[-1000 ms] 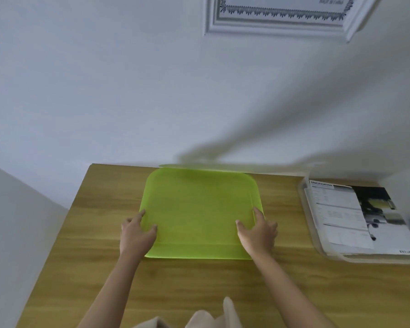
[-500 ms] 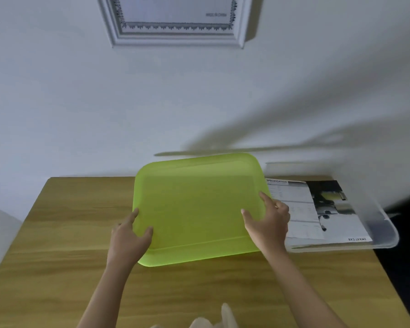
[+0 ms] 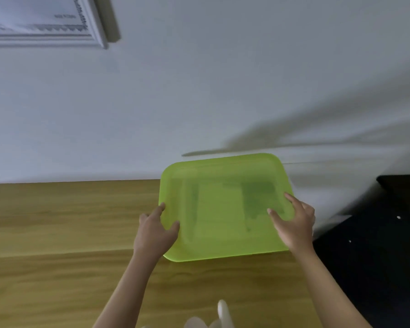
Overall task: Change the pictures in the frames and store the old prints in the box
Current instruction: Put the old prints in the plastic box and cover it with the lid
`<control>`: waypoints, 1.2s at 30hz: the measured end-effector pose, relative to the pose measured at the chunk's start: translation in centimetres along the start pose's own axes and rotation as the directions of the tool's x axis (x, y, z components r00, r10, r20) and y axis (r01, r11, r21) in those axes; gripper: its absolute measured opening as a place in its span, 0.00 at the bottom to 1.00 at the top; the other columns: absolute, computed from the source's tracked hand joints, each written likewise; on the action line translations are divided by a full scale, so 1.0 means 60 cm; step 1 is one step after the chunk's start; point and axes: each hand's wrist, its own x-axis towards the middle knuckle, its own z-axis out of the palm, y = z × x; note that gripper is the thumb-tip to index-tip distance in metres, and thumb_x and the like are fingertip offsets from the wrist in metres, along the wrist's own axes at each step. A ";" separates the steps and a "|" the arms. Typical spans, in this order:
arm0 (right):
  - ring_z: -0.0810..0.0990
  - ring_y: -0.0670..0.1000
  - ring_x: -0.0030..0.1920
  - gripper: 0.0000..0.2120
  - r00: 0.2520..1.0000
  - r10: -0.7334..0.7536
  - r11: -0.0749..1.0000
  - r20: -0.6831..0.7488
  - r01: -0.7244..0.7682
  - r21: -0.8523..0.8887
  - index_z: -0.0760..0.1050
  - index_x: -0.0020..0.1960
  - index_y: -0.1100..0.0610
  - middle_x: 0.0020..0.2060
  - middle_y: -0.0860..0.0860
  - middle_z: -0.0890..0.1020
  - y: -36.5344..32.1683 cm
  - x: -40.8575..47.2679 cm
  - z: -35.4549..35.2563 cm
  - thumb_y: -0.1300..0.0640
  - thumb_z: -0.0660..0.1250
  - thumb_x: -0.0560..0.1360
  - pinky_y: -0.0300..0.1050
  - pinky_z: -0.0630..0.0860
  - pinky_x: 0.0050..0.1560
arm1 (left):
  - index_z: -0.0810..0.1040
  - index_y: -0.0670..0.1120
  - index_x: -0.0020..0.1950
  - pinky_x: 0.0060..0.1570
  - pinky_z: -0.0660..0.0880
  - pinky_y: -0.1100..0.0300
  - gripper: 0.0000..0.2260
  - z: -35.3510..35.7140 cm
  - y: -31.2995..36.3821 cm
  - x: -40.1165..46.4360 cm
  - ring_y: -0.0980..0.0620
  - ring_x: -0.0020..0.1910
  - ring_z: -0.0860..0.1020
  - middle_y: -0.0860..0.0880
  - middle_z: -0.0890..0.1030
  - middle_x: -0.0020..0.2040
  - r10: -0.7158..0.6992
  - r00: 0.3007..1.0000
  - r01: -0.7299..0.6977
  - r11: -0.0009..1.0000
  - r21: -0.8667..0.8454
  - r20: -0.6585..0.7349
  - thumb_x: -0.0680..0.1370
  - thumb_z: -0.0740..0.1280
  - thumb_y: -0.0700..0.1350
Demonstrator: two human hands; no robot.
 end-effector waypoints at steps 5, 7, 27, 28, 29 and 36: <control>0.64 0.57 0.67 0.29 1.000 0.025 1.000 0.018 -0.024 -0.013 0.70 0.68 0.49 0.64 0.56 0.66 0.050 0.053 -0.033 0.52 0.74 0.69 0.53 0.66 0.63 | 0.60 0.51 0.74 0.51 0.74 0.52 0.31 0.056 0.059 -0.004 0.43 0.54 0.76 0.42 0.67 0.62 -0.020 0.998 0.016 0.997 0.073 0.054 0.73 0.66 0.54; 0.63 0.57 0.67 0.29 0.999 0.042 0.999 0.029 -0.042 -0.011 0.70 0.68 0.49 0.64 0.56 0.66 0.062 0.068 -0.038 0.52 0.74 0.69 0.54 0.67 0.63 | 0.59 0.51 0.74 0.52 0.74 0.51 0.31 0.072 0.072 -0.002 0.42 0.55 0.76 0.42 0.67 0.63 -0.030 0.997 0.022 0.994 0.108 0.069 0.74 0.65 0.54; 0.60 0.57 0.67 0.29 0.984 0.093 0.994 0.150 -0.082 -0.079 0.68 0.69 0.50 0.63 0.56 0.67 0.090 0.087 -0.018 0.48 0.72 0.70 0.51 0.67 0.60 | 0.56 0.51 0.75 0.53 0.73 0.48 0.31 0.105 0.084 0.019 0.37 0.57 0.74 0.41 0.66 0.63 -0.101 0.995 0.095 0.962 0.255 0.012 0.74 0.63 0.53; 0.60 0.57 0.67 0.29 0.984 0.087 0.994 0.153 -0.074 -0.085 0.68 0.69 0.50 0.63 0.56 0.67 0.090 0.087 -0.018 0.48 0.72 0.70 0.51 0.67 0.60 | 0.56 0.51 0.75 0.53 0.73 0.47 0.31 0.106 0.083 0.019 0.37 0.57 0.74 0.41 0.66 0.62 -0.098 0.995 0.093 0.963 0.254 0.006 0.74 0.63 0.53; 0.61 0.57 0.67 0.30 0.985 0.080 0.994 0.152 -0.066 -0.090 0.68 0.69 0.50 0.63 0.56 0.68 0.090 0.087 -0.018 0.48 0.72 0.70 0.51 0.67 0.61 | 0.57 0.51 0.75 0.53 0.74 0.47 0.31 0.107 0.081 0.019 0.37 0.56 0.74 0.41 0.67 0.62 -0.094 0.996 0.092 0.964 0.251 -0.002 0.74 0.63 0.53; 0.61 0.58 0.68 0.31 0.984 0.089 0.988 0.154 -0.067 -0.140 0.66 0.70 0.49 0.65 0.56 0.67 0.094 0.077 -0.011 0.45 0.71 0.71 0.53 0.68 0.61 | 0.57 0.51 0.75 0.49 0.68 0.53 0.30 0.113 0.070 0.014 0.37 0.57 0.71 0.42 0.67 0.62 -0.071 0.996 0.083 0.947 0.309 -0.049 0.75 0.62 0.53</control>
